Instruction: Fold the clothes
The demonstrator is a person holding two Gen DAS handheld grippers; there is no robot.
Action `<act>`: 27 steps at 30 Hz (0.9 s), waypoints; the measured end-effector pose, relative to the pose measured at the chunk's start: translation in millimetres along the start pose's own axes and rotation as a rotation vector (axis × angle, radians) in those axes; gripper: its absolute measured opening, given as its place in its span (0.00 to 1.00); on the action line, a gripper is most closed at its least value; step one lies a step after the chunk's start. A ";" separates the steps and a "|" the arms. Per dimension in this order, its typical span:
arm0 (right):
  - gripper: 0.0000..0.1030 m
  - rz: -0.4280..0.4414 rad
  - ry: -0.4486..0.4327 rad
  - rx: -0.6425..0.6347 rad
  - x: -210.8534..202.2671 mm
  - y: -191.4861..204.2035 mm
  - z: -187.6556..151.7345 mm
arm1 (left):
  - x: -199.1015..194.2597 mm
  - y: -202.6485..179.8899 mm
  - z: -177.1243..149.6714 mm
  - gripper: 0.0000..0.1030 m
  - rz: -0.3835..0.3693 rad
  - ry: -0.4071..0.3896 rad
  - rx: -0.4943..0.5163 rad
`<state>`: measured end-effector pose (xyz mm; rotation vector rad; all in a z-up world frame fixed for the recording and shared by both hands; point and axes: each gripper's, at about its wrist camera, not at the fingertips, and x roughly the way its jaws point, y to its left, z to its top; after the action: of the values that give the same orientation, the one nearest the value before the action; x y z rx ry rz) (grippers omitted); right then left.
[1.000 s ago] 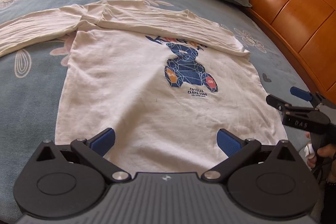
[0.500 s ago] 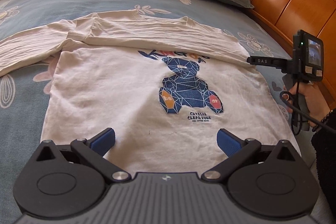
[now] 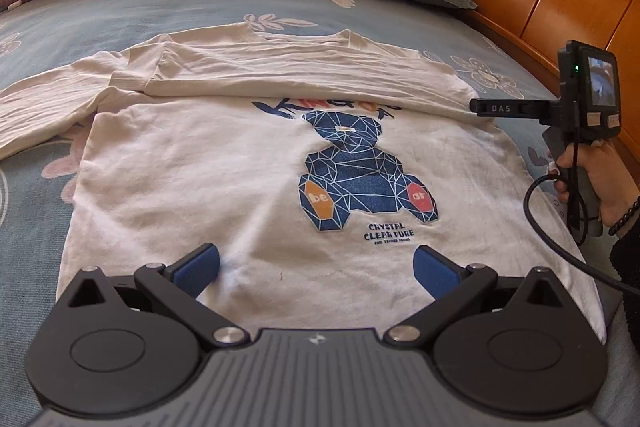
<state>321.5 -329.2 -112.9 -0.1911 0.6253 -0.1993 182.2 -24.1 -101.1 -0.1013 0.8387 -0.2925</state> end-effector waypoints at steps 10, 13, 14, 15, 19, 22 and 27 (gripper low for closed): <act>1.00 0.337 -0.138 0.119 -36.8 -10.2 8.9 | -3.5 1.9 6.6 0.99 -0.007 0.018 -0.040; 1.00 0.610 -0.126 0.053 -46.6 18.8 10.3 | -7.4 6.3 12.6 0.99 -0.022 0.016 -0.071; 1.00 0.639 -0.088 0.028 -45.3 28.6 8.7 | -8.6 7.5 14.9 0.99 -0.021 0.011 -0.081; 1.00 0.667 -0.049 0.003 -43.9 38.5 7.1 | -8.6 8.7 16.6 0.99 -0.023 0.011 -0.094; 1.00 0.667 0.103 -0.020 -31.3 50.6 -1.8 | 0.2 14.8 14.1 0.99 -0.042 0.049 -0.170; 1.00 0.666 0.143 0.011 -30.2 46.6 -4.6 | -0.2 15.5 11.0 0.99 -0.043 0.037 -0.177; 1.00 0.649 0.151 -0.018 -30.6 48.8 -6.9 | -4.7 16.6 22.9 0.99 -0.007 0.100 -0.195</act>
<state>299.3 -275.6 -112.8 0.0168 0.8084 0.4212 199.8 -7.6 -85.9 -0.2731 0.9648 -0.2228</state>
